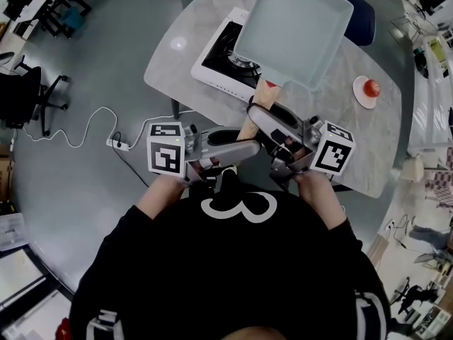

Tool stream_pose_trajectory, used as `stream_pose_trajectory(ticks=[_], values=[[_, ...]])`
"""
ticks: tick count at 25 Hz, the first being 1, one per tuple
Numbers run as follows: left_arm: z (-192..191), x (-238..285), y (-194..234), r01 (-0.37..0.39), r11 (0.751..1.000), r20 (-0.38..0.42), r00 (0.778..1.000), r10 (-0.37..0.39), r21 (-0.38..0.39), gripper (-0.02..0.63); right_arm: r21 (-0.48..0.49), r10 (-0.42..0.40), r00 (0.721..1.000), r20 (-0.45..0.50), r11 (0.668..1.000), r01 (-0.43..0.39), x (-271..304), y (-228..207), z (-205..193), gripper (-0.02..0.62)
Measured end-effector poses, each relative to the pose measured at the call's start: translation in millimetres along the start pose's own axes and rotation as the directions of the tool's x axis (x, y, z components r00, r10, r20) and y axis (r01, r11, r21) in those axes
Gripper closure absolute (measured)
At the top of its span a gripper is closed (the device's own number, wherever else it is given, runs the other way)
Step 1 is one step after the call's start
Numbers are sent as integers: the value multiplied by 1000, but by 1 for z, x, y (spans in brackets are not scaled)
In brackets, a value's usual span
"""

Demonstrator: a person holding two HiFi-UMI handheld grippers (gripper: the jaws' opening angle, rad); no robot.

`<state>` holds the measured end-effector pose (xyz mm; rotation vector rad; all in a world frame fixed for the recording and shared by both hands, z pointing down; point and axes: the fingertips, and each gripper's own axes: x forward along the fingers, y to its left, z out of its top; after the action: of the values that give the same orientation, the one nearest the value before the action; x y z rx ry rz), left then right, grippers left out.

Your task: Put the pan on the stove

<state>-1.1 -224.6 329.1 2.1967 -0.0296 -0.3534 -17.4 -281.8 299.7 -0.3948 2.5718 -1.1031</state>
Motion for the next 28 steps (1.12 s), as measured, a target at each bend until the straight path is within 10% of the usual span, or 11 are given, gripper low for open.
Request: stream_pose_trajectory(ticks=[28], values=[[18, -52, 83, -131, 974, -9, 991, 132, -185, 479, 208, -26, 999, -33, 978, 32, 54, -92, -29, 445]])
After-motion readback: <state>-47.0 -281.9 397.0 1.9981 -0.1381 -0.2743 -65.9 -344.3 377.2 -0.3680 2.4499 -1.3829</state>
